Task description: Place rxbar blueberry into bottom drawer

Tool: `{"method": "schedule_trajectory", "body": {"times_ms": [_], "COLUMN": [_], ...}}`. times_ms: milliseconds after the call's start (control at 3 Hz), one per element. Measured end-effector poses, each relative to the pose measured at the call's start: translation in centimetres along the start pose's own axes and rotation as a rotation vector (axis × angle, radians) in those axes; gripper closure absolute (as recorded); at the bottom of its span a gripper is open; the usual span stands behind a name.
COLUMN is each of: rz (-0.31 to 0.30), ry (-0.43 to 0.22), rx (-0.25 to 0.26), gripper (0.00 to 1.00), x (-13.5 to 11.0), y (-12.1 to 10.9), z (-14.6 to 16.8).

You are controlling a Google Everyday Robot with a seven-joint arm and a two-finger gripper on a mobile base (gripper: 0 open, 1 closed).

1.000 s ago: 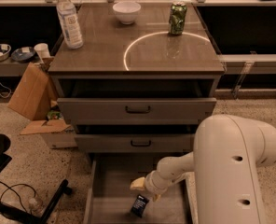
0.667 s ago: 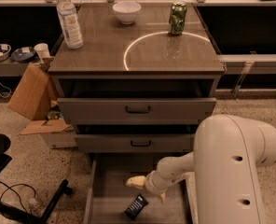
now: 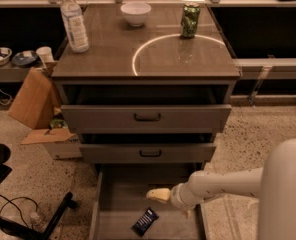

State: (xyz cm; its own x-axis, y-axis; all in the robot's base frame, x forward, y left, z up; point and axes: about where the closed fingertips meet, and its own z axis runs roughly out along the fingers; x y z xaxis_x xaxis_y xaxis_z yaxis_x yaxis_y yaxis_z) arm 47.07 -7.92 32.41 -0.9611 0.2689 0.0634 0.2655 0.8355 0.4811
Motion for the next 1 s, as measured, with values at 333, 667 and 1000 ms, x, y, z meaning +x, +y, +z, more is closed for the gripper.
{"method": "schedule_trajectory", "body": {"times_ms": [333,667,1000], "rz": [-0.091,-0.227,-0.387], "ry": [0.011,0.064,0.138], "rx": [0.016,0.102,0.172], "gripper": [0.00,0.00,0.00], "x": [1.2,3.3,6.5], "y": [-0.4,0.0,0.4], "z": [-6.5,-12.7,-16.2]}}
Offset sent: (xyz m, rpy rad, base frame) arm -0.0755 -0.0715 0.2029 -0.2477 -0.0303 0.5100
